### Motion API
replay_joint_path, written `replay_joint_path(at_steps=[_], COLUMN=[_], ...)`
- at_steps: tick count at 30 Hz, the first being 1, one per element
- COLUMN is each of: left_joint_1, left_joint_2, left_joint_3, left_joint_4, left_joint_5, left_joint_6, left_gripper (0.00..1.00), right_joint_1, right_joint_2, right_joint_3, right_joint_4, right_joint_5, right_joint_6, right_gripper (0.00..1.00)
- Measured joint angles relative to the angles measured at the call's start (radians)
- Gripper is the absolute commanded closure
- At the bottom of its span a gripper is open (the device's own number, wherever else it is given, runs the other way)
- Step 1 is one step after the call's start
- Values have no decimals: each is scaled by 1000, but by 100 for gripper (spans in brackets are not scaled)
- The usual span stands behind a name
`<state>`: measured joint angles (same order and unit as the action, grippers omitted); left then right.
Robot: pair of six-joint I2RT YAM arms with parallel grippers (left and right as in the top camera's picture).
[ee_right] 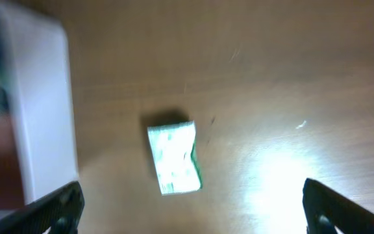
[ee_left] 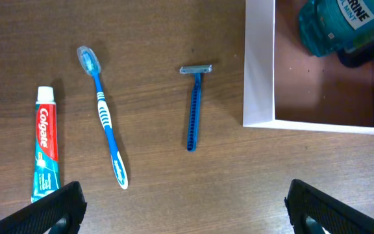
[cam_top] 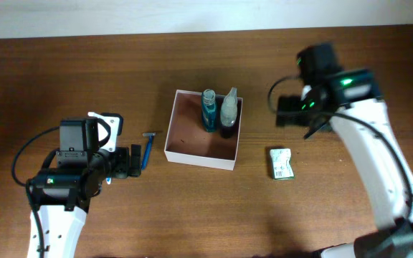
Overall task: Pack container
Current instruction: 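Grasp the green Dettol soap bar with the right gripper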
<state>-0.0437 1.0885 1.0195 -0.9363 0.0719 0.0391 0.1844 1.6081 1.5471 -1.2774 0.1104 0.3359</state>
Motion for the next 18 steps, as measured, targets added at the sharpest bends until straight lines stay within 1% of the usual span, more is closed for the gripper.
replay_joint_path(at_steps=[2,3,4,6,11,17,18], left_joint_1=[0,0,0,0,0,0,0], left_joint_2=[0,0,0,0,0,0,0], left_joint_3=[0,0,0,0,0,0,0], left_joint_4=[0,0,0,1,0,0,0], left_joint_5=[0,0,0,0,0,0,0], left_joint_6=[0,0,0,0,0,0,0], left_gripper=[1,1,1,1,1,1,1], right_joint_1=[0,0,0,0,0,0,0], right_joint_2=[10,13,17,18,58,146,158], right_joint_3=[-166,-220,-314,-425,-544,-557,-557], right_joint_4=[141,185,247,384,518,527,525], right_joint_5=[-43,-58,-80,-99,-113,-117,-116], right_joint_6=[-7,-11,-23,-28,-34,-35,-37], right_gripper=[1,1,1,1,1,0,5])
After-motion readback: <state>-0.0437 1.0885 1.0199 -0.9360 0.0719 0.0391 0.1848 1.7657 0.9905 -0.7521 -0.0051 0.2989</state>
